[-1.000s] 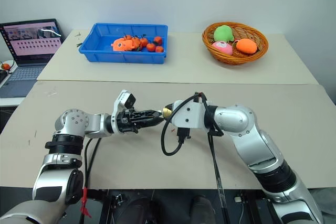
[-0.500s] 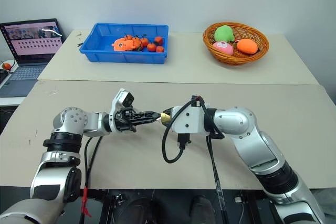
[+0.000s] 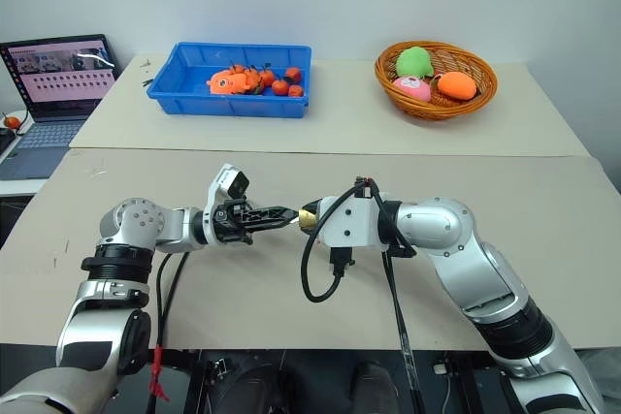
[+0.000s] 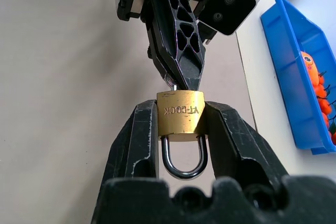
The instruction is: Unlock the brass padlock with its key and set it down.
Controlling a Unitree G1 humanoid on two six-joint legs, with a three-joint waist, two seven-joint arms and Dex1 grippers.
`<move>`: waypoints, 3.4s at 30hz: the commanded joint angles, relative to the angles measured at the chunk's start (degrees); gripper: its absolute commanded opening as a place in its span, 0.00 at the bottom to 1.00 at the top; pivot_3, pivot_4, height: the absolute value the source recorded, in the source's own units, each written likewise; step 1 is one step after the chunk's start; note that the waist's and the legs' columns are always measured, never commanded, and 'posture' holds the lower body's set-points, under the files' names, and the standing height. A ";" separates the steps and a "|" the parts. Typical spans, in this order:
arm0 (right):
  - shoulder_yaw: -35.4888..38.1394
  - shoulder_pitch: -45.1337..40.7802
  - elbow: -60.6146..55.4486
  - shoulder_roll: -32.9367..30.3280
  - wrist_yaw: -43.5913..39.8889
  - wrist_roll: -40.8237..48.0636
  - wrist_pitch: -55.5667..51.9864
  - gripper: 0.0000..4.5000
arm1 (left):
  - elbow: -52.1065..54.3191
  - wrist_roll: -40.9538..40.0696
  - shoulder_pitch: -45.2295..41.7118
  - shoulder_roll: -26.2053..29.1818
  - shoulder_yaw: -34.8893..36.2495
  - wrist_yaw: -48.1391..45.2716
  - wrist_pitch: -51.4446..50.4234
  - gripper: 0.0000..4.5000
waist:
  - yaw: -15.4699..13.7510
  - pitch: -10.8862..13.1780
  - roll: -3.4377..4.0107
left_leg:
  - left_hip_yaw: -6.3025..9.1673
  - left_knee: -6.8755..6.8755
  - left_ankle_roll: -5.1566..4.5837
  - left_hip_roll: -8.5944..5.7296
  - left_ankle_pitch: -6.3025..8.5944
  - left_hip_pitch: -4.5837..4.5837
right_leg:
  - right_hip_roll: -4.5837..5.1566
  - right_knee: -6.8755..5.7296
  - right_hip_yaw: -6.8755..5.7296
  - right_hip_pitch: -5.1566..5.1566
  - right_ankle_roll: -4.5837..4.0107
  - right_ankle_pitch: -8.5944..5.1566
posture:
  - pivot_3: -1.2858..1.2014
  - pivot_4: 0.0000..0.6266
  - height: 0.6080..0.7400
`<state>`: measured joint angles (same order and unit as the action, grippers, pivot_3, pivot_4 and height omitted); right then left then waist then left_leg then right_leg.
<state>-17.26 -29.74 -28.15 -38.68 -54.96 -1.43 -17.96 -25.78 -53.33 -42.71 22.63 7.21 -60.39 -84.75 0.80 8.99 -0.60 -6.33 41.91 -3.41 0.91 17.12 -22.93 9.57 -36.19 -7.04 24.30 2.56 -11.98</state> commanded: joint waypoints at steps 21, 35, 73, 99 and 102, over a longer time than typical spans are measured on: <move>0.99 -0.49 0.05 -0.26 0.46 0.24 1.07 0.20 | 4.44 -1.31 0.60 0.86 -1.45 -3.13 1.30 0.01 | -0.03 0.00 0.00 | 0.00 0.00 0.00 0.00 0.00 -0.01 | 0.00 0.01 0.00 0.01 0.00 0.00 | 0.52 0.24 0.64; 0.82 -0.91 0.43 0.01 0.62 0.02 1.28 0.20 | 5.00 0.18 1.06 2.28 -3.85 -5.33 3.33 0.72 | -0.06 0.00 0.00 | 0.00 0.00 0.00 0.00 0.00 -0.01 | 0.00 0.00 0.00 0.01 0.00 0.00 | 0.52 0.24 0.64; 0.69 -0.97 1.33 0.10 0.70 -1.01 2.10 0.20 | 2.61 3.51 -0.39 2.91 -4.88 -7.51 5.94 0.10 | 0.00 0.00 0.00 | 0.00 0.00 0.00 0.01 0.00 -0.01 | 0.00 0.00 0.00 0.02 0.00 0.00 | 0.52 0.24 0.64; 0.47 -0.75 1.21 0.10 0.57 -0.77 2.16 0.20 | 6.51 7.68 1.91 6.24 -10.08 -15.94 16.28 0.10 | -0.04 0.01 -0.01 | 0.00 0.00 0.00 0.01 0.00 -0.05 | 0.00 0.01 -0.01 0.05 0.00 0.00 | 0.52 0.24 0.64; 0.50 -0.77 1.29 0.06 0.51 -0.76 2.22 0.20 | 2.66 7.69 0.51 6.14 -9.03 -16.37 15.52 0.10 | -0.04 0.01 -0.01 | 0.00 0.00 0.00 0.01 0.00 -0.05 | 0.00 0.01 -0.01 0.05 0.00 0.00 | 0.52 0.24 0.64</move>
<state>-17.44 -29.75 -25.47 -38.64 -54.60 -2.19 -16.89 -21.66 -44.72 -40.71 28.32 -3.25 -75.63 -68.42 0.76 8.99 -0.61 -6.32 41.91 -3.42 0.92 17.12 -22.99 9.57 -36.19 -7.05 24.36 2.56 -11.99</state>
